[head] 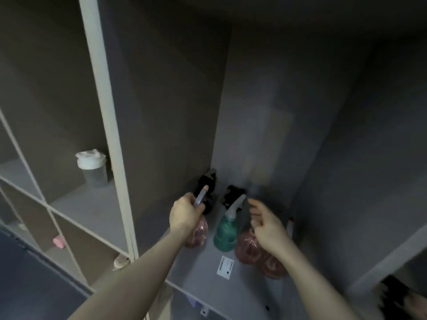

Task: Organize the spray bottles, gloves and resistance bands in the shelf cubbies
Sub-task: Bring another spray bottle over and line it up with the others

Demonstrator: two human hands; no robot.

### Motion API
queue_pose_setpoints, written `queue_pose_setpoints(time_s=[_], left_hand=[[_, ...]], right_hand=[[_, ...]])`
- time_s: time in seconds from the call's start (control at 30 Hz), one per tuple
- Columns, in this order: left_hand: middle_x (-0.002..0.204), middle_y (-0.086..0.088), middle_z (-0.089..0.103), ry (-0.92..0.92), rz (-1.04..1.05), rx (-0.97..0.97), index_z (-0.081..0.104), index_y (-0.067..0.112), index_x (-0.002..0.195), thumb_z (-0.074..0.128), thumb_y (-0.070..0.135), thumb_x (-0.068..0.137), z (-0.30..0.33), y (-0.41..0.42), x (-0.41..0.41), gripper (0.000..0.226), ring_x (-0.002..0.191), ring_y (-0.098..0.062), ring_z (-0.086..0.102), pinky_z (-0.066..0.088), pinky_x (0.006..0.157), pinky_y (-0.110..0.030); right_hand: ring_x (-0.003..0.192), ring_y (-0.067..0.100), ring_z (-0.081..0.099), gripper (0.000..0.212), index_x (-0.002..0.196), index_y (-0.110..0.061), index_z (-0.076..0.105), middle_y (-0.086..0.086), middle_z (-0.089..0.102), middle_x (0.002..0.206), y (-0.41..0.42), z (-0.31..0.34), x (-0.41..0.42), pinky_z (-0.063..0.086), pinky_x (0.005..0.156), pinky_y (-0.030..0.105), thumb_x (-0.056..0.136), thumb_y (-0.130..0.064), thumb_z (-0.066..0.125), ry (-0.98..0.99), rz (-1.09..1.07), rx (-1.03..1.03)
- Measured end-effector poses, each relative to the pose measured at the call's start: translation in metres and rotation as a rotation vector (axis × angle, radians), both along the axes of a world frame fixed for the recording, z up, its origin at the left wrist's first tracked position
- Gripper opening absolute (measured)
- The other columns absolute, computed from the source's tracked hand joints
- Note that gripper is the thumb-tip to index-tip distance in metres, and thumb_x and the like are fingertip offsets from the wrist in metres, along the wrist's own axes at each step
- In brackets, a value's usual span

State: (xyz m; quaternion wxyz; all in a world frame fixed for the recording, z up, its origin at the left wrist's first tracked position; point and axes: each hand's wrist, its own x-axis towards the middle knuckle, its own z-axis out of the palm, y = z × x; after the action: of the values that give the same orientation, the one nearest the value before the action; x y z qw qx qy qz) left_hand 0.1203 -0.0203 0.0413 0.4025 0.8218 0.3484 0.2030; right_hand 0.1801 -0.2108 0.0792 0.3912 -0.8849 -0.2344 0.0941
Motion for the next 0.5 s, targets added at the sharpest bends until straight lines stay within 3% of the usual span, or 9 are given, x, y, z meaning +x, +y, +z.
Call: queue_pose_setpoints(time_s=[0.07, 0.17, 0.27, 0.3, 0.4, 0.5], left_hand=[[0.079, -0.013, 0.068, 0.009, -0.036, -0.014, 0.060, 0.007, 0.081, 0.059, 0.023, 0.080, -0.009, 0.009, 0.023, 0.016, 0.076, -0.033, 0.064, 0.047, 0.060, -0.034], [0.091, -0.019, 0.070, 0.072, -0.112, 0.010, 0.062, 0.003, 0.092, 0.059, 0.026, 0.083, -0.020, 0.017, 0.051, 0.024, 0.086, -0.037, 0.066, 0.047, 0.064, -0.034], [0.096, -0.021, 0.070, 0.115, -0.160, 0.016, 0.061, 0.004, 0.092, 0.060, 0.029, 0.084, -0.029, 0.018, 0.069, 0.026, 0.091, -0.037, 0.066, 0.051, 0.070, -0.036], [0.097, -0.022, 0.070, 0.131, -0.167, 0.020, 0.061, 0.004, 0.092, 0.060, 0.030, 0.085, -0.031, 0.017, 0.072, 0.027, 0.093, -0.038, 0.065, 0.049, 0.070, -0.035], [0.099, -0.024, 0.069, 0.131, -0.176, 0.003, 0.062, 0.005, 0.091, 0.056, 0.036, 0.088, -0.037, 0.017, 0.076, 0.032, 0.094, -0.039, 0.065, 0.046, 0.067, -0.033], [0.098, -0.022, 0.070, 0.159, -0.216, -0.014, 0.062, 0.008, 0.090, 0.052, 0.044, 0.090, -0.040, 0.025, 0.075, 0.037, 0.093, -0.037, 0.066, 0.045, 0.067, -0.031]], right_hand=[[0.117, 0.015, 0.051, 0.057, 0.139, -0.027, 0.041, 0.008, 0.053, 0.134, -0.001, -0.002, 0.002, 0.040, 0.102, 0.028, 0.091, 0.004, 0.039, 0.020, 0.025, -0.054], [0.126, 0.011, 0.047, 0.060, 0.139, -0.035, 0.037, -0.001, 0.052, 0.136, -0.001, -0.004, 0.006, 0.023, 0.093, 0.009, 0.091, 0.001, 0.041, 0.032, 0.062, -0.146], [0.126, 0.005, 0.045, 0.060, 0.138, -0.042, 0.034, -0.013, 0.049, 0.133, 0.004, -0.004, 0.008, 0.011, 0.071, -0.012, 0.093, -0.003, 0.041, 0.055, 0.010, -0.170], [0.124, 0.005, 0.046, 0.060, 0.136, -0.044, 0.034, -0.016, 0.048, 0.131, 0.006, -0.003, 0.009, 0.010, 0.072, -0.014, 0.093, -0.003, 0.041, 0.066, -0.004, -0.156], [0.124, 0.007, 0.048, 0.059, 0.134, -0.047, 0.035, -0.017, 0.049, 0.123, 0.014, -0.004, 0.014, 0.024, 0.085, -0.002, 0.094, -0.004, 0.042, 0.077, -0.012, -0.138], [0.126, 0.010, 0.048, 0.056, 0.139, -0.039, 0.036, -0.010, 0.053, 0.131, 0.025, -0.002, 0.016, 0.031, 0.100, 0.015, 0.093, -0.007, 0.043, 0.055, -0.011, -0.161]])
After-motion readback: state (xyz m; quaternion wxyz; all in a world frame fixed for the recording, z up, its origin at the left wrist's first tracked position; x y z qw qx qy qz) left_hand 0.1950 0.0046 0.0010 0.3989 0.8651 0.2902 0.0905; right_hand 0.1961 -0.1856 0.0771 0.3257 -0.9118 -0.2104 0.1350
